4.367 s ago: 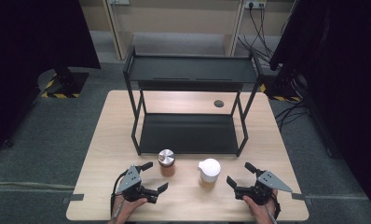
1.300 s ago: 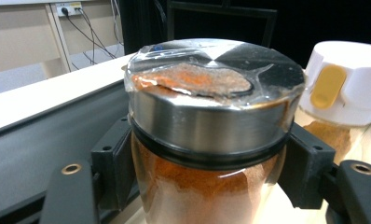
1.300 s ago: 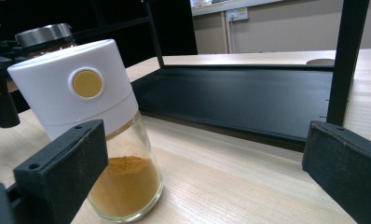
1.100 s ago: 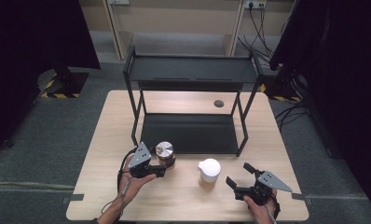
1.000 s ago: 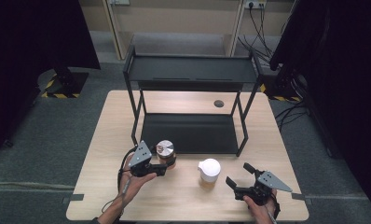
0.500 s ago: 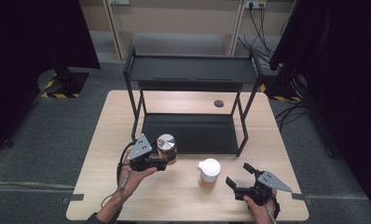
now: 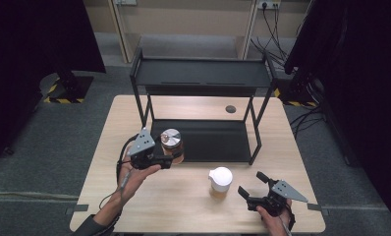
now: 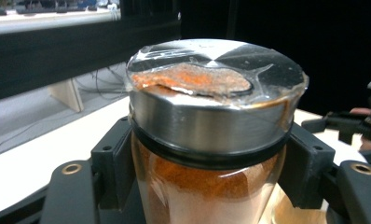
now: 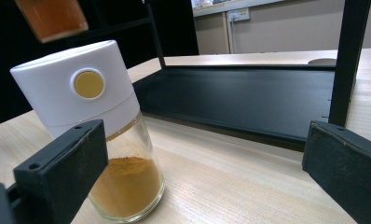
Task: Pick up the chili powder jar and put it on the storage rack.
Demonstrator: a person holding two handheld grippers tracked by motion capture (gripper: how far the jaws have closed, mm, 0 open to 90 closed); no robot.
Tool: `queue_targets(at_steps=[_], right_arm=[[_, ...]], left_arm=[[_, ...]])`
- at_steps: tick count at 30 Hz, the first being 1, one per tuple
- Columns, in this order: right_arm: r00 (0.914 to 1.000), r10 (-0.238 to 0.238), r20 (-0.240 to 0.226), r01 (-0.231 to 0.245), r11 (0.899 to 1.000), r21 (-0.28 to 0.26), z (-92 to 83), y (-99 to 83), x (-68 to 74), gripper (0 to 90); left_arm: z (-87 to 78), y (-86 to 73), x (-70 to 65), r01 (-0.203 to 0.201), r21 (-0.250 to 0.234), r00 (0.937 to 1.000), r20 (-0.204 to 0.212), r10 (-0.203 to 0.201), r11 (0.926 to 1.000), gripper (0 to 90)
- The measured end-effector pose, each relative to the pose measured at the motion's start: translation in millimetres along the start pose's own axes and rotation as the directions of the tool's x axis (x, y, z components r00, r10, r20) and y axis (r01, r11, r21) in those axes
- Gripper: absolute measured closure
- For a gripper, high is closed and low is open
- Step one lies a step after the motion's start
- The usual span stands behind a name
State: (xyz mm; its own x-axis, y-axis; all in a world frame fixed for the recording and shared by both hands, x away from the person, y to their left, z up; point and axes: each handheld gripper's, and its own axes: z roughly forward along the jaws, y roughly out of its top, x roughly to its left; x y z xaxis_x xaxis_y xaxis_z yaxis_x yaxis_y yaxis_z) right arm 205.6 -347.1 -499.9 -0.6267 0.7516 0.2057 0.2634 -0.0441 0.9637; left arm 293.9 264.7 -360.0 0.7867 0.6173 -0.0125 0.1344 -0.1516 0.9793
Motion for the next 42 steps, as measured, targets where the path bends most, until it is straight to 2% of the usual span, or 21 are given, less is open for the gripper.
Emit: queue_targets(at_steps=[17, 21, 33, 42], right_arm=[[1.0000, 0.004, -0.002, -0.004, 1.000, 0.002, 0.5, -0.3, -0.2, 0.4], [1.0000, 0.006, -0.002, -0.006, 1.000, 0.003, 0.6, -0.3, -0.1, 0.4], [1.0000, 0.004, -0.005, -0.004, 1.000, 0.004, 1.1, -0.3, -0.2, 0.4], [1.0000, 0.003, -0.006, -0.003, 1.000, 0.005, 1.3, -0.3, -0.3, 0.3]], left_arm=[[-5.8, 46.7, 13.9, 0.012, 0.005, 0.9995, -0.028, -0.011, 0.9999, 30.4], [-5.8, 58.0, 16.6, 0.002, 0.008, 0.9991, -0.042, -0.002, 1.0000, 30.4], [-7.6, 92.6, 28.4, 0.022, 0.023, 0.9983, -0.054, -0.020, 0.9995, 30.4], [-11.2, 117.0, 29.9, 0.026, 0.029, 0.9976, -0.065, -0.024, 0.9993, 30.4]])
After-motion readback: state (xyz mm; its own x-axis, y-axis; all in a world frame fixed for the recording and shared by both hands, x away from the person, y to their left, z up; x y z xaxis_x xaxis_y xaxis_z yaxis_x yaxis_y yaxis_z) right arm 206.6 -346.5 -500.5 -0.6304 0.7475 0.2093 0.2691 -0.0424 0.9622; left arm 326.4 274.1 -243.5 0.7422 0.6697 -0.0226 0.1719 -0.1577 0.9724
